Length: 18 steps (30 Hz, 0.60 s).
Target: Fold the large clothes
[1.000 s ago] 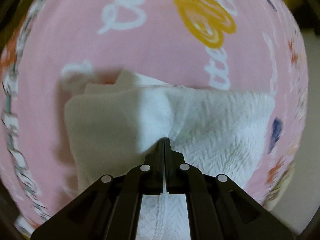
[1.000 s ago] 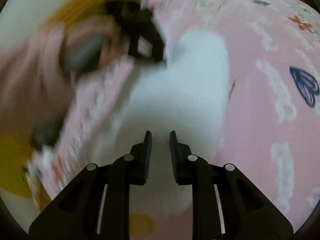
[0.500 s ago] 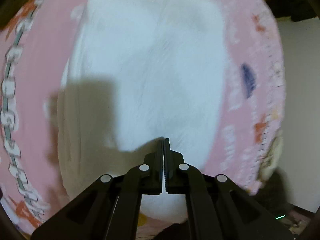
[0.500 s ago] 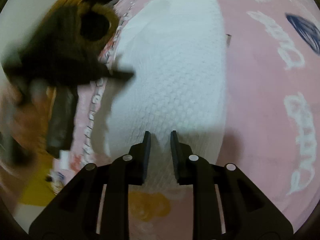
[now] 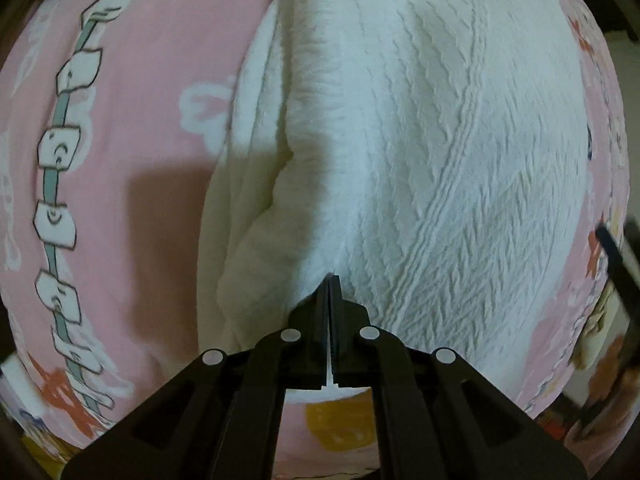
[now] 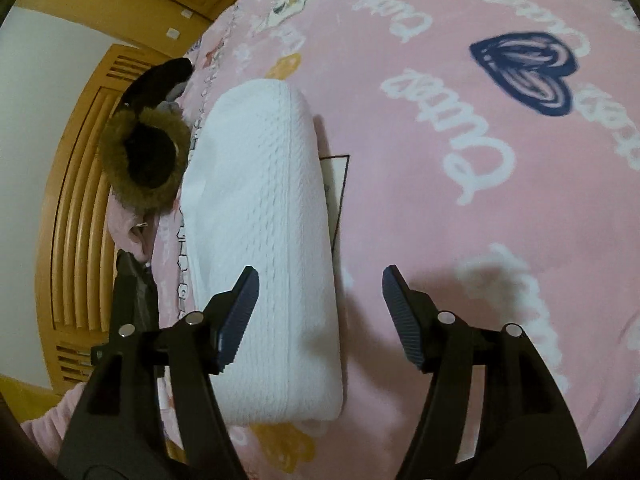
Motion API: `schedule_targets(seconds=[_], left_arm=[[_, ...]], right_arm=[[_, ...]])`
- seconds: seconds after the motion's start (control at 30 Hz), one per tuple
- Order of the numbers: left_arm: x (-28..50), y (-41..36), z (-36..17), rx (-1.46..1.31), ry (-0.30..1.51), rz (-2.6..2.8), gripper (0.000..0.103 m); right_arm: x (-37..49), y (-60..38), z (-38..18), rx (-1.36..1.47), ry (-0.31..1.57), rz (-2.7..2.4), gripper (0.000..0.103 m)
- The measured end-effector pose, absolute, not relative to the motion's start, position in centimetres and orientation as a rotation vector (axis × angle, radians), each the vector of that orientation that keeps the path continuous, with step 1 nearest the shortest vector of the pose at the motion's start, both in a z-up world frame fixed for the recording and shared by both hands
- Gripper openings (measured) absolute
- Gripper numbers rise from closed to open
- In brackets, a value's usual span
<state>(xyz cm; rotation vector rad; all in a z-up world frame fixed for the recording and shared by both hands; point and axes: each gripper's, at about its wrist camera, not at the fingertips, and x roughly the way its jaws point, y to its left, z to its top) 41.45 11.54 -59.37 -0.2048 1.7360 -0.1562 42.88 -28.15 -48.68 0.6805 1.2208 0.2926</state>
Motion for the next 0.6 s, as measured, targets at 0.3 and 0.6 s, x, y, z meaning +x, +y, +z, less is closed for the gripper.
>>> schedule_targets(seconds=[0.3, 0.6], left_arm=[[44.7, 9.1, -52.4, -0.291, 1.587, -0.335, 0.014], [50.7, 7.5, -51.0, -0.145, 1.515, -0.299, 0.092]], right_arm=[[46.2, -26.2, -51.9, 0.836, 1.227, 0.422, 0.065], [47.1, -24.8, -54.1, 0.814, 1.296, 0.447, 0.073]])
